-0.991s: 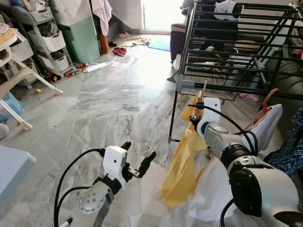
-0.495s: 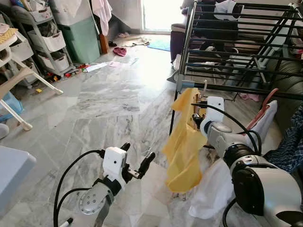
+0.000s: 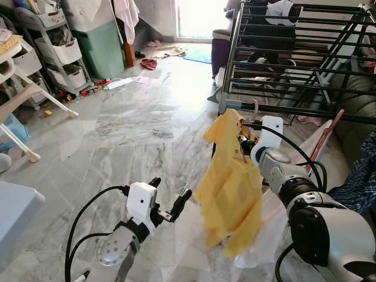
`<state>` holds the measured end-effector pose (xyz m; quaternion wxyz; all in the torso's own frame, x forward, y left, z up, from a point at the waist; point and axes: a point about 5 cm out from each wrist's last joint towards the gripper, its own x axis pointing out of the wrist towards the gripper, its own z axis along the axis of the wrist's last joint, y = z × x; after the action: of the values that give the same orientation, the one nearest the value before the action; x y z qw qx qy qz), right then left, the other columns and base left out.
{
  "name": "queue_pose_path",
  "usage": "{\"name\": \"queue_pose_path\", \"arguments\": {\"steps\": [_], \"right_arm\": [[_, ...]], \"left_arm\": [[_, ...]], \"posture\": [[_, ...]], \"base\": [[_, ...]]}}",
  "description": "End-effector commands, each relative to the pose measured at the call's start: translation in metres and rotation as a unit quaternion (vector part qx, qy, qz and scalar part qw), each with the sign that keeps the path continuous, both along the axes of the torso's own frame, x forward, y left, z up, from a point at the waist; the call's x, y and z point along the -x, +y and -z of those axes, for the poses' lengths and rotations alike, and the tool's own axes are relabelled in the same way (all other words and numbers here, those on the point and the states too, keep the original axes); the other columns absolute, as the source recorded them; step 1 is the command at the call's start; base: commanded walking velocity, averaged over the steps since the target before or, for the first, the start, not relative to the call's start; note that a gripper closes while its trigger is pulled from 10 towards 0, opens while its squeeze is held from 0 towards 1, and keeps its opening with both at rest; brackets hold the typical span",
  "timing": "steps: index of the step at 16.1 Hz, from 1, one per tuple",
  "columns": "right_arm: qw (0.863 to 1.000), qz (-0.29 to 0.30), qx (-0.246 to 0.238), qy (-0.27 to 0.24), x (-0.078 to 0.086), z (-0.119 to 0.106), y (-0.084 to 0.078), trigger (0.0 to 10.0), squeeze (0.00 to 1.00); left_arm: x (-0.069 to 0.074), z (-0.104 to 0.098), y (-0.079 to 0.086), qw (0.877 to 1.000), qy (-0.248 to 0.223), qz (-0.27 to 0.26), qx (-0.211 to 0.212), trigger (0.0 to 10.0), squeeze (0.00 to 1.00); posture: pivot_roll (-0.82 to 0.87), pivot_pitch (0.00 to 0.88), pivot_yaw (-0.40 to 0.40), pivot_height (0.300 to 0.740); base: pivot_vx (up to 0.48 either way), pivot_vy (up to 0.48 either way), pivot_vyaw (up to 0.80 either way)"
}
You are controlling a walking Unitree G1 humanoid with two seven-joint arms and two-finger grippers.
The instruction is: Hang hanger
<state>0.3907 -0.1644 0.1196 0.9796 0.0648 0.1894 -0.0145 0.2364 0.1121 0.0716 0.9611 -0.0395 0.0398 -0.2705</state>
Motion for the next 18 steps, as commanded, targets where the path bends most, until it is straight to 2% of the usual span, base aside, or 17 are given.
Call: {"name": "queue_pose_path", "arguments": {"steps": [1, 5, 11, 13, 14, 16, 18], "right_arm": [[1.0, 0.005, 0.001, -0.024, -0.003, -0.008, 0.002, 10.0, 1.0], [1.0, 0.003, 0.003, -0.03, 0.002, 0.001, 0.002, 10.0, 1.0], [0.998, -0.007, 0.028, -0.061, 0.006, 0.002, 0.0, 10.0, 1.0], [0.994, -0.029, 0.063, -0.089, 0.012, 0.002, 0.0, 10.0, 1.0], [0.989, -0.047, 0.096, -0.102, 0.015, 0.002, 0.0, 10.0, 1.0], [0.985, -0.063, 0.116, -0.115, 0.022, 0.006, -0.003, 10.0, 1.0], [0.982, -0.064, 0.111, -0.138, 0.041, 0.01, -0.007, 10.0, 1.0]], "left_arm": [[-0.004, -0.002, 0.001, 1.0, -0.004, 0.005, -0.002, 10.0, 0.0], [-0.005, -0.002, -0.001, 1.0, -0.003, 0.011, -0.003, 10.0, 0.0], [-0.01, -0.003, 0.001, 1.0, -0.009, 0.01, -0.003, 10.0, 0.0], [-0.01, -0.003, 0.002, 1.0, -0.011, 0.006, -0.004, 10.0, 0.0], [-0.01, -0.002, 0.002, 1.0, -0.011, 0.003, -0.005, 10.0, 0.0], [-0.011, -0.002, 0.002, 1.0, -0.013, -0.006, -0.005, 10.0, 0.0], [-0.01, -0.008, 0.004, 0.999, -0.025, -0.024, -0.008, 10.0, 0.0]], "posture": [[0.03, 0.0, 0.012, 0.74], [0.02, 0.0, 0.023, 0.74], [0.01, 0.0, 0.029, 0.74], [0.0, 0.0, 0.032, 0.74], [0.0, 0.0, 0.034, 0.74], [0.0, 0.0, 0.041, 0.74], [0.0, 0.0, 0.048, 0.74]], "base": [[0.0, 0.0, 0.0], [0.0, 0.0, 0.0], [0.0, 0.0, 0.0], [0.0, 0.0, 0.0], [0.0, 0.0, 0.0], [0.0, 0.0, 0.0], [0.0, 0.0, 0.0]]}}
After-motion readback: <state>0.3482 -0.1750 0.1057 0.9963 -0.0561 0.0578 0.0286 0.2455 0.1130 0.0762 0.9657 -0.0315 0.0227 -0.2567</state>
